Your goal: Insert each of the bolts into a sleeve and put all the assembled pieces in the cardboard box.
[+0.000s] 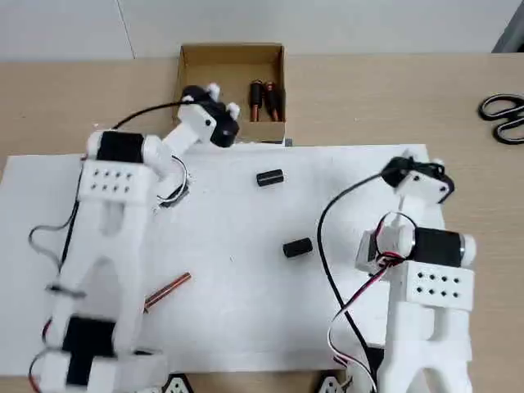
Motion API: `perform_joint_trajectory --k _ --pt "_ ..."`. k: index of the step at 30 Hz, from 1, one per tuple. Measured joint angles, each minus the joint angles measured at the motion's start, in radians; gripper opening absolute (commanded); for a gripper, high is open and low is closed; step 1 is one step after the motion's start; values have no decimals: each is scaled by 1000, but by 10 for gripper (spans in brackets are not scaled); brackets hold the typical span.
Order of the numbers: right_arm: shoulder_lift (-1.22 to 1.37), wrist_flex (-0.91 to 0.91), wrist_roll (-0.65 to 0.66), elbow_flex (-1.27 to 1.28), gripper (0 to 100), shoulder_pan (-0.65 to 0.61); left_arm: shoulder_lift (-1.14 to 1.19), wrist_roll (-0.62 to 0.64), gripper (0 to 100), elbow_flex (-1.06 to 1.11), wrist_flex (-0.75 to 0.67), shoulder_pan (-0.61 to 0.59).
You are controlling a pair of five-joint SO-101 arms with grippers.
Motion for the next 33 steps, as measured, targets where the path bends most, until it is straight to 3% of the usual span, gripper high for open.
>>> perform_joint_trajectory --k 10,17,24,28,33 --pt "-92 109 8 -173 2 -222 -308 276 6 0 130 3" --pt "-425 95 146 -107 2 -328 -525 315 6 6 147 15" --pt "-726 -54 258 143 2 -334 -890 448 6 258 -20 68" --pt "-884 -123 287 290 2 -334 -1175 474 6 535 -219 74" --pt "-1034 -233 298 474 2 -331 -1560 612 6 924 -408 80"
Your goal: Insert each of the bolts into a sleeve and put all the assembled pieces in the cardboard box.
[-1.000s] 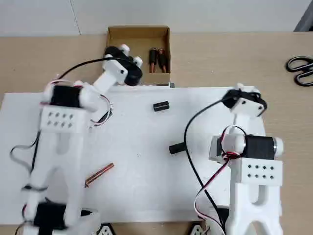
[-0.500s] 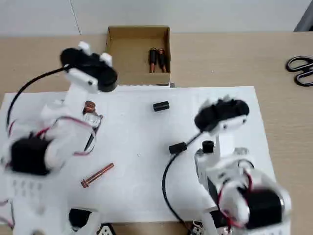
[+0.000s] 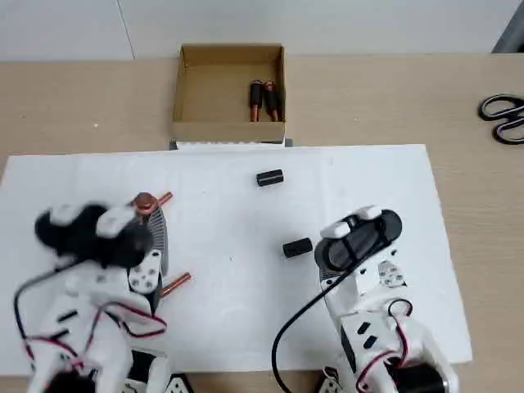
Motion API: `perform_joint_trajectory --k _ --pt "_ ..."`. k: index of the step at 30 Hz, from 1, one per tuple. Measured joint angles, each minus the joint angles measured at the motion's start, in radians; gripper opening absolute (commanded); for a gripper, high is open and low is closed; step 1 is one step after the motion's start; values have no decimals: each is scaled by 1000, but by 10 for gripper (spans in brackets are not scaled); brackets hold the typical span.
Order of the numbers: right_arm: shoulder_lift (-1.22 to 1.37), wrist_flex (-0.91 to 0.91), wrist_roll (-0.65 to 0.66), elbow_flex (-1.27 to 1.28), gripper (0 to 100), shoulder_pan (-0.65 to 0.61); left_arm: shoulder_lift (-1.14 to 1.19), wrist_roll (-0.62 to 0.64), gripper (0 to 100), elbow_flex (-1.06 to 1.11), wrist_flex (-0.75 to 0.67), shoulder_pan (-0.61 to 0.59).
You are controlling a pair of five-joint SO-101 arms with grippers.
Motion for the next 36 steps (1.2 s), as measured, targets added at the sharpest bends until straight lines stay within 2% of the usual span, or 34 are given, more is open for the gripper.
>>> perform_joint_trajectory --k 3,8,11,21,28,36 --pt "2 -77 0 68 2 -8 -69 114 6 86 -38 -2" --pt "0 -198 0 172 2 -8 -68 384 6 110 -97 12" --pt "0 -272 0 232 2 -44 -58 454 6 163 -166 12" --pt "2 -578 3 450 2 -290 -61 473 6 362 -434 37" --pt "2 -740 72 540 2 -330 -60 511 6 397 -453 175" --pt "2 -753 75 542 2 -394 -60 517 6 428 -453 252"
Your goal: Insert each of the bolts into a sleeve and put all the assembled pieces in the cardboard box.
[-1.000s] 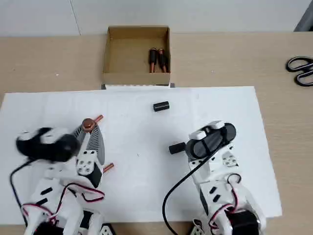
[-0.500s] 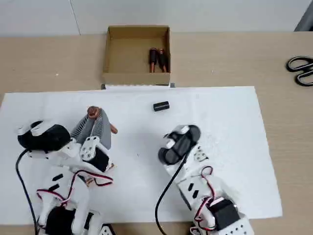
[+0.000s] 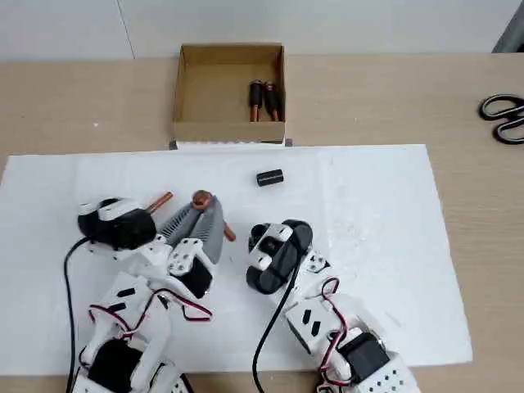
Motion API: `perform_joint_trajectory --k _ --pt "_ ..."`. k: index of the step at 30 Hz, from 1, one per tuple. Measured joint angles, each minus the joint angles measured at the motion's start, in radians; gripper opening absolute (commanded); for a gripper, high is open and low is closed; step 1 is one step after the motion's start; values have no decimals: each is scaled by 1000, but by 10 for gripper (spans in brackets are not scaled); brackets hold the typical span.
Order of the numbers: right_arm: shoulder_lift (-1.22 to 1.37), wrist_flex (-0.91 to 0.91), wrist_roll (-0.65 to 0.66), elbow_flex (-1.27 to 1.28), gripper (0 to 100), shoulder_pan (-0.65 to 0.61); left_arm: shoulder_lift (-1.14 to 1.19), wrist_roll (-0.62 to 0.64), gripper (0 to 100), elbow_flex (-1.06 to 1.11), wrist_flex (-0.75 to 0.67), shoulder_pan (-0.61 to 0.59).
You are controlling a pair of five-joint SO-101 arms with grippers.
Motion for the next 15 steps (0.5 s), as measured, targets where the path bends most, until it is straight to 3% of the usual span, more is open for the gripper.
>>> perform_joint_trajectory --k 15 --pt "2 -3 0 0 2 -43 0 2 6 0 -81 26"
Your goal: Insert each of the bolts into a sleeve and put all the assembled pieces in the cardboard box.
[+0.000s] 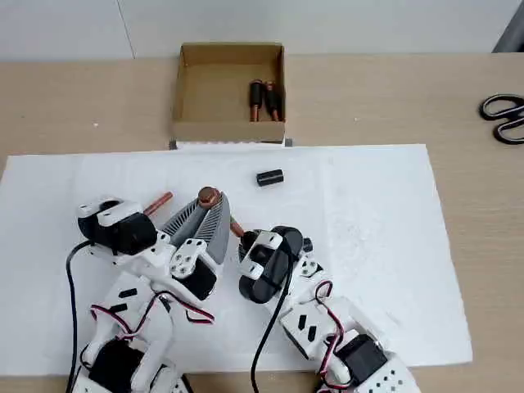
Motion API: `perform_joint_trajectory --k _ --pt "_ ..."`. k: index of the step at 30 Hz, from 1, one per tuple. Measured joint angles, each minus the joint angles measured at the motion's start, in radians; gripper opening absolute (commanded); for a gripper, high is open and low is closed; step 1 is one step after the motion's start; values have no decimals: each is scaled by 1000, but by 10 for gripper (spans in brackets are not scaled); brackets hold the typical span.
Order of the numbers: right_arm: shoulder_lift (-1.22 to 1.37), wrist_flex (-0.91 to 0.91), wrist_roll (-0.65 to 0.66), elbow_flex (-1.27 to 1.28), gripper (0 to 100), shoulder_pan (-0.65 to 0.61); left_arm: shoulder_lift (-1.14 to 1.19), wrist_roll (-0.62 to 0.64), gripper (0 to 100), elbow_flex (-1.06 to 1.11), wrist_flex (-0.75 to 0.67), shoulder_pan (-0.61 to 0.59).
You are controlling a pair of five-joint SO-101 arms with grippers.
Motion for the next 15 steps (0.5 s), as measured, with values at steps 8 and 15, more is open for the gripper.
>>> perform_joint_trajectory --k 8,15 --pt "0 -5 0 0 2 0 0 0 6 55 -2 0" --pt "2 -5 0 0 2 -2 -2 0 6 71 -9 0"
